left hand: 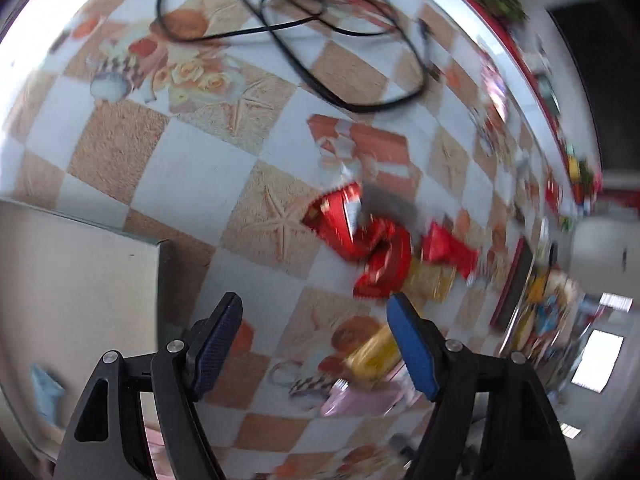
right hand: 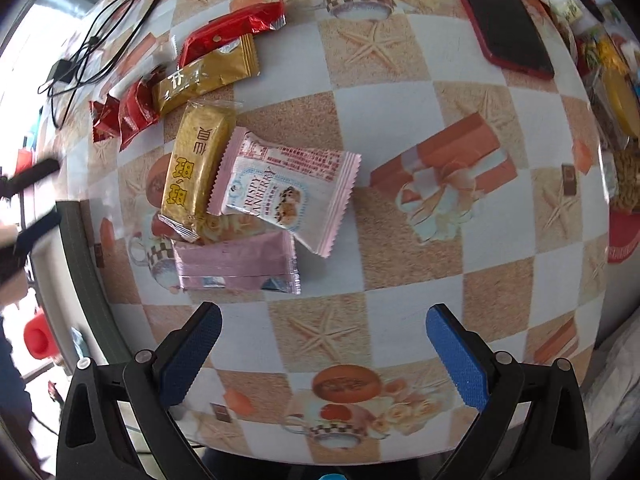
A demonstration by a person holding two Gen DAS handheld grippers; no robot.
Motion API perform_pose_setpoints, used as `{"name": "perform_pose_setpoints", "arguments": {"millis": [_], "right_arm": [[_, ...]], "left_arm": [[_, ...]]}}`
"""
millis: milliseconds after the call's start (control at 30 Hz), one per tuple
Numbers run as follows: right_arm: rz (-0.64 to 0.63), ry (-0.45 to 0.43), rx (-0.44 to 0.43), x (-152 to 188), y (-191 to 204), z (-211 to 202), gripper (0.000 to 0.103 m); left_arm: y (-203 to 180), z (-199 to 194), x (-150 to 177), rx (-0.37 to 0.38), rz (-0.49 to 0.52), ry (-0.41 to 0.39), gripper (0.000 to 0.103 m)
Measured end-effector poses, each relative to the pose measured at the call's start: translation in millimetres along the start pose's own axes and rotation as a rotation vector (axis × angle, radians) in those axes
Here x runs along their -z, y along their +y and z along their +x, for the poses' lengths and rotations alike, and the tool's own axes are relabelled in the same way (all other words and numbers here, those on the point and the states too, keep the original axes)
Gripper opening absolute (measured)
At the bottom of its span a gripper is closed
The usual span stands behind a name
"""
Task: Organize snacks
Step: 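Move the left tool to the red wrappers while the right tool grasps another pink Crispy Cranberry packet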
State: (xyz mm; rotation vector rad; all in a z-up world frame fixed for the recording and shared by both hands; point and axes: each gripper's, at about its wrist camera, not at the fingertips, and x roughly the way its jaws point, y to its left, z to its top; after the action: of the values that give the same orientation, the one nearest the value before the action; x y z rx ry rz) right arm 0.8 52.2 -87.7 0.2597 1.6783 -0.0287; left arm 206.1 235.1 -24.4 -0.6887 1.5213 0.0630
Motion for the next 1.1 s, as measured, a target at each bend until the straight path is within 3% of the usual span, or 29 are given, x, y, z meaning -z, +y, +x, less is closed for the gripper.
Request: {"name": "perform_pose_setpoints", "arguments": {"millis": [133,433,567,700,900,1033,1067,1100], "right_arm": [[-0.019,-0.015,-0.010,1.5,-20.6,-9.6,0.103],[-0.120,-0.059,0.017,-30.9,-28.4,-26.9,0.103],[-0.183,-0.069,0.033,-42.9,-21.6,-29.4,0.103],[-0.281,-0.072,0.078,-54.5,-5.2,-22.3,0.103],[-0.479,-0.062,0.167,-67.5,27.1,-1.7,0.103],[-0.525,-0.074,0.194,-74.8,40.8,5.0,0.102],[-0.521,-0.071,0.193,-77.1,41.5,5.2,0.100],[-0.516,-0.064,0.192,-77.7,45.8,9.0,0.085]], "left_arm": [[2.5,14.6,-16.7,0.032,-0.127,0.008,0.078],[-14.7,38.3,-18.9,-0.057,-0.094,0.019,0.078],[-24.7,40.7,-21.4,-0.113,-0.040,0.013,0.077],[-30.0,42.1,-17.7,-0.166,0.024,0.007,0.066],[-37.1,46.1,-13.2,-0.201,0.087,0.012,0.066],[-59.8,60.6,-11.8,-0.248,0.142,0.007,0.066],[-64.1,61.8,-10.4,-0.264,0.160,0.005,0.063],[-66.8,62.5,-7.4,-0.291,0.187,-0.003,0.055]]}}
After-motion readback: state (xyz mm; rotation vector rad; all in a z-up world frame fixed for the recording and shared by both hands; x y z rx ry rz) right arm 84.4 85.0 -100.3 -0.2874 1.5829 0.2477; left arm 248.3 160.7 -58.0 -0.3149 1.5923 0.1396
